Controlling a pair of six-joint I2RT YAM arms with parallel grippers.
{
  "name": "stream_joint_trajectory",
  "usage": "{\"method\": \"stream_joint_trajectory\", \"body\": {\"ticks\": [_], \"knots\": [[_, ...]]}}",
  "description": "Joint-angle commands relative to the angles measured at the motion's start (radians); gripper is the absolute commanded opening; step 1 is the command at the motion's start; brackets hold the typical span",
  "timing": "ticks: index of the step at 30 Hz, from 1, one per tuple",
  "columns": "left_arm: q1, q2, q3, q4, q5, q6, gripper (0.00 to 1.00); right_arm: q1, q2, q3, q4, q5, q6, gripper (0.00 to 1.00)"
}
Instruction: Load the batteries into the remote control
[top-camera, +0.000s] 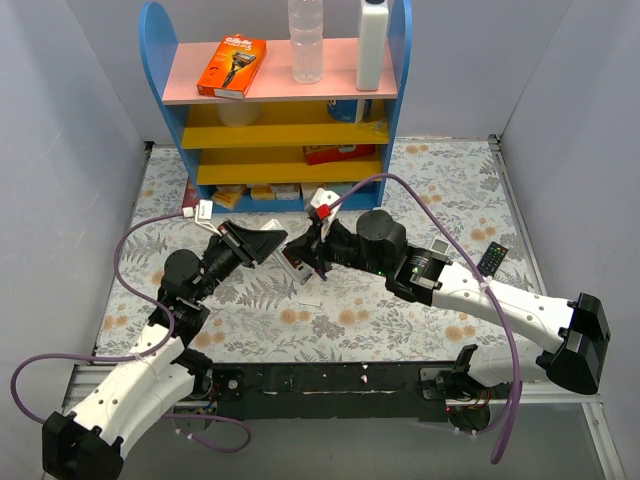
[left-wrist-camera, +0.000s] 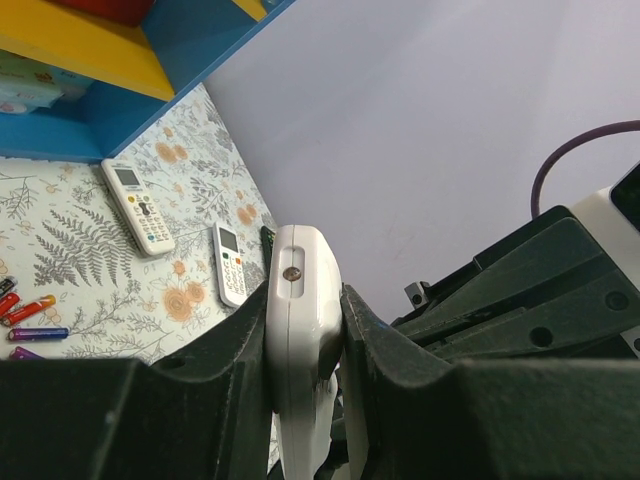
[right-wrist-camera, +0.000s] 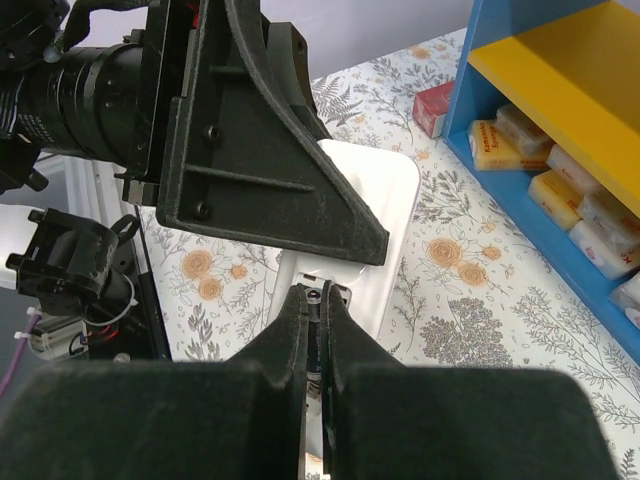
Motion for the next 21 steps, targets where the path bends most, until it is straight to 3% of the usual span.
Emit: {"method": "stream_joint_trajectory", "body": {"ticks": [1, 21], "knots": [[0.007, -0.036, 0.004, 0.019, 0.013, -0.015, 0.0, 0.015, -0.009, -0.014, 0.04, 0.056, -0.012, 0.01], [0.007, -0.086, -0.001, -0.021, 0.028, -0.018, 0.0, 0.072, 0.017, -0.014, -0.053, 0.207, -0.052, 0.01]]}}
